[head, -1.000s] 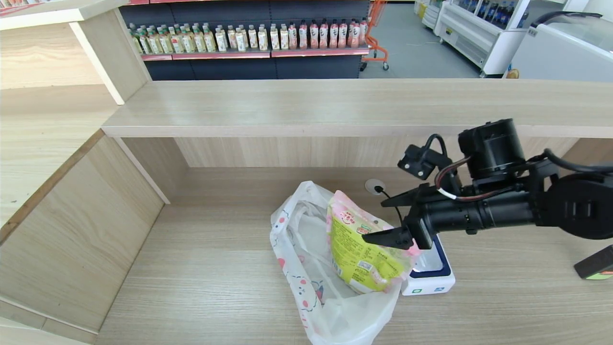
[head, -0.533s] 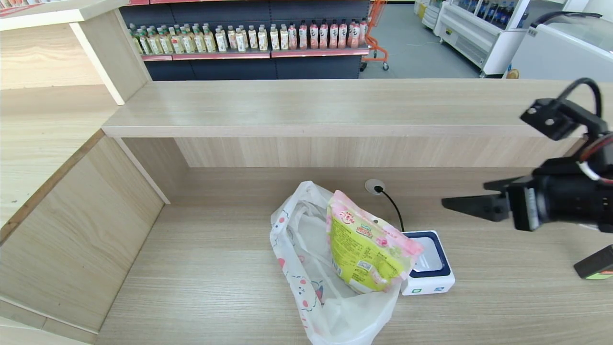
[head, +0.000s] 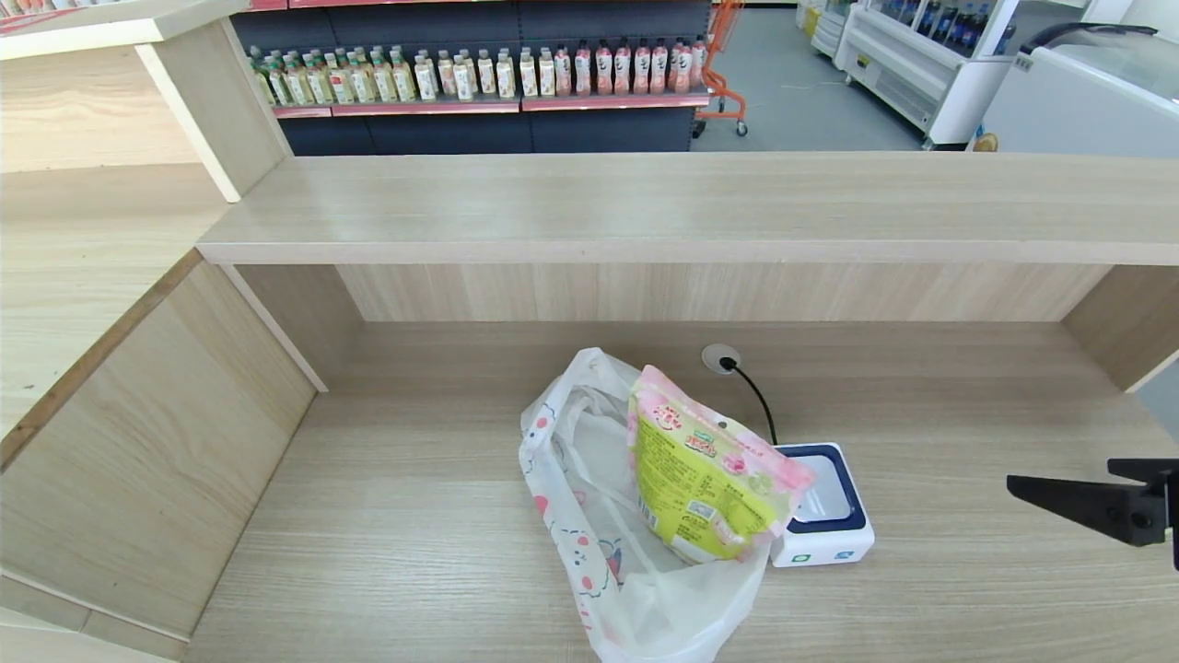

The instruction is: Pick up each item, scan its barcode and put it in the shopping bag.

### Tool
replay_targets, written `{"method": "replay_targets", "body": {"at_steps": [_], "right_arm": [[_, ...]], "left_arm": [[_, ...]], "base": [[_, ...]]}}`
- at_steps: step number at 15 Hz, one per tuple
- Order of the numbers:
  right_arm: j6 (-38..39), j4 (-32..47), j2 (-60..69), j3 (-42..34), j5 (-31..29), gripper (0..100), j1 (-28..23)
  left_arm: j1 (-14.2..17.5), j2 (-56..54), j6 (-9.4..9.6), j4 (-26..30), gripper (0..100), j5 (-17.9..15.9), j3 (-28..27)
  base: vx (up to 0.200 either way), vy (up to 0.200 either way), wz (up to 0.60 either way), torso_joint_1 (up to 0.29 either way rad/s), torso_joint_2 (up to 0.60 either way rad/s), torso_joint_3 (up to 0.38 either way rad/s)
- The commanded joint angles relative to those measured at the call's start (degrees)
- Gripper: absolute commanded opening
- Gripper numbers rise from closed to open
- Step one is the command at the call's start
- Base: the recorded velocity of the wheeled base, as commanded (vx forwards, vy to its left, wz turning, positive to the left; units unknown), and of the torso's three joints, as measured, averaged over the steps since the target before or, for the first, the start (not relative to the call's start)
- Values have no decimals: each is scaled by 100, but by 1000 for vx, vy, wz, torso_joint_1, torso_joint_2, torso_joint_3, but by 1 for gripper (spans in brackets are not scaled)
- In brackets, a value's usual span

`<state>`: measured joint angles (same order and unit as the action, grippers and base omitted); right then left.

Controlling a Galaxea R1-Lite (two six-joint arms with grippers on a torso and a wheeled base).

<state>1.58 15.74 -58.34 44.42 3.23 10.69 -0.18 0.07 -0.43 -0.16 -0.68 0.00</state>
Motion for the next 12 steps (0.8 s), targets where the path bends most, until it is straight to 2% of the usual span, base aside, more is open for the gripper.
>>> {"method": "replay_targets", "body": {"at_steps": [1, 7, 10, 12], "right_arm": [[0, -1, 60, 5, -182, 100, -111], [17, -1, 25, -109, -314, 100, -111], [17, -9, -89, -197, -420, 100, -313], [17, -27, -230, -276, -552, 100, -779]], "left_arm": [[1, 1, 8, -2, 100, -2, 0], [1, 1, 8, -2, 100, -2, 0], [1, 1, -1, -2, 100, -2, 0], [1, 1, 43, -2, 100, -2, 0]], "base": [[-200, 0, 0, -2, -2, -2], [-200, 0, 0, 2, 2, 3], [0, 0, 0, 0, 0, 0], [0, -200, 0, 2, -7, 5]]}}
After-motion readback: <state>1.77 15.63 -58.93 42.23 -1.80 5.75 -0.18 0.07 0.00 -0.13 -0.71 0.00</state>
